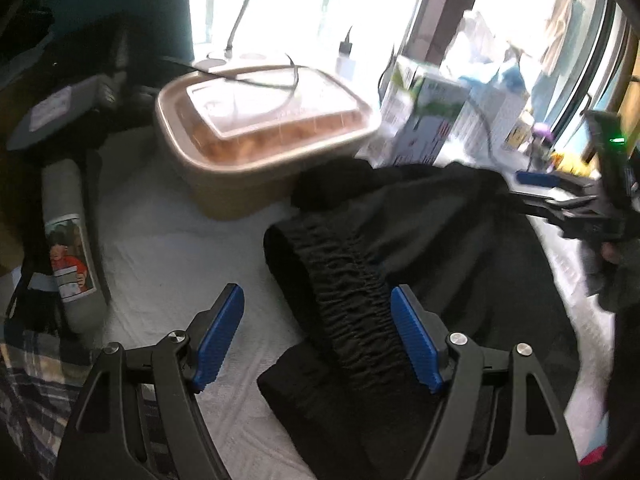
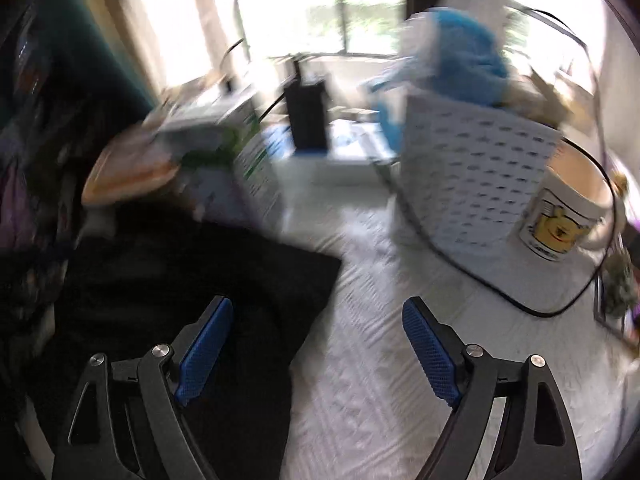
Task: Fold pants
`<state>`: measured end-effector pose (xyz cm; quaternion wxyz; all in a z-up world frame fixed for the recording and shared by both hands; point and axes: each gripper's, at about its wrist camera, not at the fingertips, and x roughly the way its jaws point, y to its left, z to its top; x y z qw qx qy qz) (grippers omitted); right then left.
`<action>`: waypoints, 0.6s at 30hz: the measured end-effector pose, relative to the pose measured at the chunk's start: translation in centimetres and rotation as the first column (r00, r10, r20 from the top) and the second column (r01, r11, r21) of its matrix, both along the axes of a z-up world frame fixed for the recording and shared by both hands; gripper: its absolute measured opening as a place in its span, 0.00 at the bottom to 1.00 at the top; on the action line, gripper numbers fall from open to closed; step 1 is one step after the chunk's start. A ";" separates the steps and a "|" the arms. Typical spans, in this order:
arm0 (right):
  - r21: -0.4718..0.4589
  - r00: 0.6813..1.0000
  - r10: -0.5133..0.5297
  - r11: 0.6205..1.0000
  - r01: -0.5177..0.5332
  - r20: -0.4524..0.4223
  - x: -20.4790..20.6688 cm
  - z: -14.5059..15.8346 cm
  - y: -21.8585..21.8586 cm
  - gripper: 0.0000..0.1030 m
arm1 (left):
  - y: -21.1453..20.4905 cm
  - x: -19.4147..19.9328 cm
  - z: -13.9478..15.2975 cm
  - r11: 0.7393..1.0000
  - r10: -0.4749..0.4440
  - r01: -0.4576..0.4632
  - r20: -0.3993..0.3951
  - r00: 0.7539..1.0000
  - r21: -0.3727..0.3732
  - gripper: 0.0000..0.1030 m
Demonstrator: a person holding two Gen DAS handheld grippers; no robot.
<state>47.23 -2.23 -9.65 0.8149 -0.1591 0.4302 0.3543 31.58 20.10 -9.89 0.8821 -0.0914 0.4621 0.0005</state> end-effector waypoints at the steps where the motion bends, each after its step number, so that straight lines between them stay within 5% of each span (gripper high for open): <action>1: -0.017 1.000 0.018 1.000 -0.018 0.018 -0.6 0.1 -0.1 0.85 | 0.1 0.1 -0.3 1.000 0.008 -0.008 -0.009 1.000 0.021 0.75; 8: 0.050 0.987 -0.138 0.990 0.134 0.081 1.8 1.4 -1.7 0.85 | 0.5 -0.7 -0.6 0.995 0.052 -0.051 -0.008 0.999 0.080 0.75; 13: -0.050 0.991 -0.117 0.992 0.120 0.063 3.4 -2.0 1.2 0.85 | 0.8 -1.0 -0.4 0.995 0.071 -0.070 -0.014 0.997 0.071 0.75; 18: -0.111 0.973 -0.150 0.979 0.171 0.177 3.7 -2.6 2.9 0.85 | 1.0 -2.3 1.4 0.997 0.068 -0.070 0.036 0.997 0.044 0.75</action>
